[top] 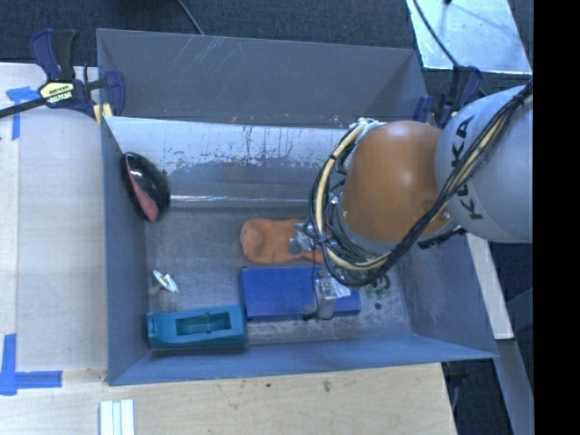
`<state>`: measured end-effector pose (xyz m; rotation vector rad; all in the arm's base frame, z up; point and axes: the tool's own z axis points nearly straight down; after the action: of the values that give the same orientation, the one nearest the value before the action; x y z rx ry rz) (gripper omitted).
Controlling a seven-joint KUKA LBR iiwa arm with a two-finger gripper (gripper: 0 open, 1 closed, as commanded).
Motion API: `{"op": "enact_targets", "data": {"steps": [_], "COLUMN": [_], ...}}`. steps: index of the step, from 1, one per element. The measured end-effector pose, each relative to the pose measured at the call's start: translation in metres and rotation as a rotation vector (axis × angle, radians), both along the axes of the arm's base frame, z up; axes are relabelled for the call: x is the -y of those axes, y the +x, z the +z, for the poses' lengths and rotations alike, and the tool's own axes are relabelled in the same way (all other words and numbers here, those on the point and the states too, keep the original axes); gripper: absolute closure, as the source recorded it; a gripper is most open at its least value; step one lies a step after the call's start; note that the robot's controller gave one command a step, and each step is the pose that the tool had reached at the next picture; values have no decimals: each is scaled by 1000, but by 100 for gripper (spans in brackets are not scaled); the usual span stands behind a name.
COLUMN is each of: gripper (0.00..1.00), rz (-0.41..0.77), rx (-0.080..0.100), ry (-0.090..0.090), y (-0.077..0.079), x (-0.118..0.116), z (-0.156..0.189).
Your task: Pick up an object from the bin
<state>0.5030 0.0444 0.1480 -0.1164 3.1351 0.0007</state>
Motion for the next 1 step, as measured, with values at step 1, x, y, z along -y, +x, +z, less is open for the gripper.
{"op": "enact_targets", "data": {"steps": [1], "gripper": [0], "rz": [-122], "rx": [-5], "ry": [0], "y": [-11], "x": [2], "z": [-81]}}
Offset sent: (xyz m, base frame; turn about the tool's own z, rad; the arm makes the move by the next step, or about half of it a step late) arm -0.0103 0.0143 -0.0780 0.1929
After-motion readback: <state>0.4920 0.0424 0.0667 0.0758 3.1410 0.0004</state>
